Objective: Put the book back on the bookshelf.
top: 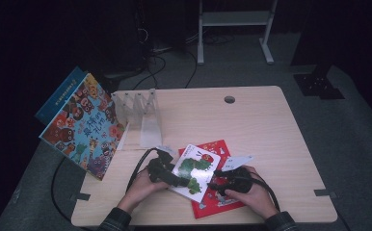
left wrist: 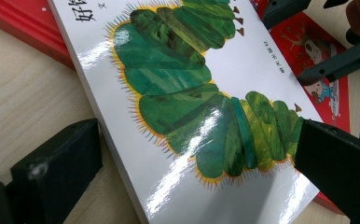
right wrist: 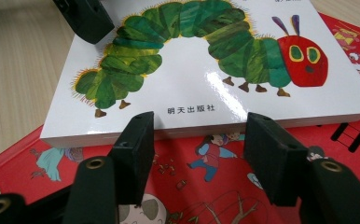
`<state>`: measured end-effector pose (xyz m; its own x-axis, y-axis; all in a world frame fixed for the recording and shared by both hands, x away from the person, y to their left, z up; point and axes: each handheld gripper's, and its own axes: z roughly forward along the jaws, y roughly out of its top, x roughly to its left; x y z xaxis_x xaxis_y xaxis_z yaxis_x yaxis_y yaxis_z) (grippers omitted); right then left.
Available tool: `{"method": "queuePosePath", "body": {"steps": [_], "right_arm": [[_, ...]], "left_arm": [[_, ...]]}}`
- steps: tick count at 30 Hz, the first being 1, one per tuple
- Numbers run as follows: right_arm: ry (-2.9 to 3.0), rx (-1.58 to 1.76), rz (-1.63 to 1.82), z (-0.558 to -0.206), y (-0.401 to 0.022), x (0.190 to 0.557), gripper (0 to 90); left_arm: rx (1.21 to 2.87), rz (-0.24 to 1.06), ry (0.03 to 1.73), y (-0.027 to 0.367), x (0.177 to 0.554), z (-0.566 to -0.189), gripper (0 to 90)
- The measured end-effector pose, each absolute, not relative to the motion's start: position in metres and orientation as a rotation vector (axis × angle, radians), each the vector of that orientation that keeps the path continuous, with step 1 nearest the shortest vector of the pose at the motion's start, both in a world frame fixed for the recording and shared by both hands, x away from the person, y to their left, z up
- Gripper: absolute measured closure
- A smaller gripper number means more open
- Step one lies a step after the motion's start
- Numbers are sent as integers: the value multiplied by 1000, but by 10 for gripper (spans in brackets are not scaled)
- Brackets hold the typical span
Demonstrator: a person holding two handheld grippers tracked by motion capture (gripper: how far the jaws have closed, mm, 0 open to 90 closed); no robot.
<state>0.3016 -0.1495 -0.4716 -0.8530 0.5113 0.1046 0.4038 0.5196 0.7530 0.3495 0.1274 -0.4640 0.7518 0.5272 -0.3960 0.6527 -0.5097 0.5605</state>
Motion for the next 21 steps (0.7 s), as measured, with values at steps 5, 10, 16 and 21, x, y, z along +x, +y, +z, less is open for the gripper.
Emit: {"method": "queuePosePath", "body": {"steps": [5,10,16,21], "right_arm": [[2625,785,1237,-471,-147,300,401],[2625,787,1231,-471,-146,299,400],[2628,778,1225,-471,-146,299,395],[2624,773,1208,-472,-147,300,320]], "left_arm": [[2296,-194,851,125,348,-462,0],[2378,-157,846,118,348,-458,3],[2324,-210,886,123,352,-457,25],[2254,-244,895,125,353,-451,26]]}}
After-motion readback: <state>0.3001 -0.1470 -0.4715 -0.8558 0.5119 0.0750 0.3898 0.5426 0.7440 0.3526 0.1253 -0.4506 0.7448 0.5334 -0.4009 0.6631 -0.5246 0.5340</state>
